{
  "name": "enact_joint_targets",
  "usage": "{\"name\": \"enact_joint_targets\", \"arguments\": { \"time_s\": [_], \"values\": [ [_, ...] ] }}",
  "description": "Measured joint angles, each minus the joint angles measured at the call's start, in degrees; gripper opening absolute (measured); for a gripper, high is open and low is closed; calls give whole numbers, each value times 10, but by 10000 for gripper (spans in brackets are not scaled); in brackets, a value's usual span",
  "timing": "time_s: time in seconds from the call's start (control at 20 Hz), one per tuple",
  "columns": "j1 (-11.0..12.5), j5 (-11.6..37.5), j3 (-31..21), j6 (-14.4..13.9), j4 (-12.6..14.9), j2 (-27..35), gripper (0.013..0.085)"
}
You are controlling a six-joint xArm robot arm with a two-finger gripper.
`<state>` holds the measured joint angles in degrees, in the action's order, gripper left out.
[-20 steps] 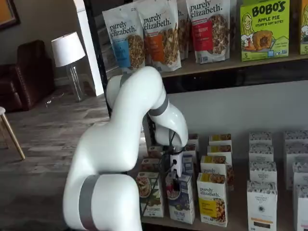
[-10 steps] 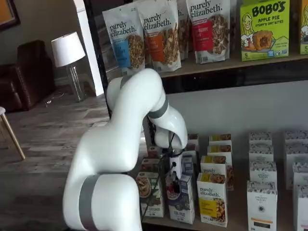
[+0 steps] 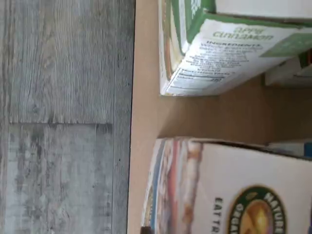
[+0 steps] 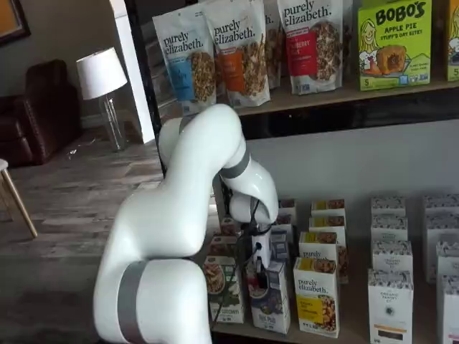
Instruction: Pick up the blue and white box that is on the bottom shelf, the second box from the left
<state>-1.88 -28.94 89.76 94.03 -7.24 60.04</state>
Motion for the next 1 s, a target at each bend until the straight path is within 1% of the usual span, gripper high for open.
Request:
{"name": "enact_joint_targets", "arguments": {
  "time_s": [0.2,0.55,0.65,0.7,0.75,0.8,0.85,1.0],
  "values": [
    [0,0,0,-8,9,0,650],
    [0,3,-7,-7,8,-5,650],
    [0,4,-9,-10,11,-7,570],
    [0,4,-10,-9,11,-8,570],
    [0,4,-11,-8,10,-9,530],
    [0,4,-12,-8,10,-10,530],
    [0,4,-13,-8,9,-11,490],
    [0,7,-16,-11,13,-13,490]
  ]
}}
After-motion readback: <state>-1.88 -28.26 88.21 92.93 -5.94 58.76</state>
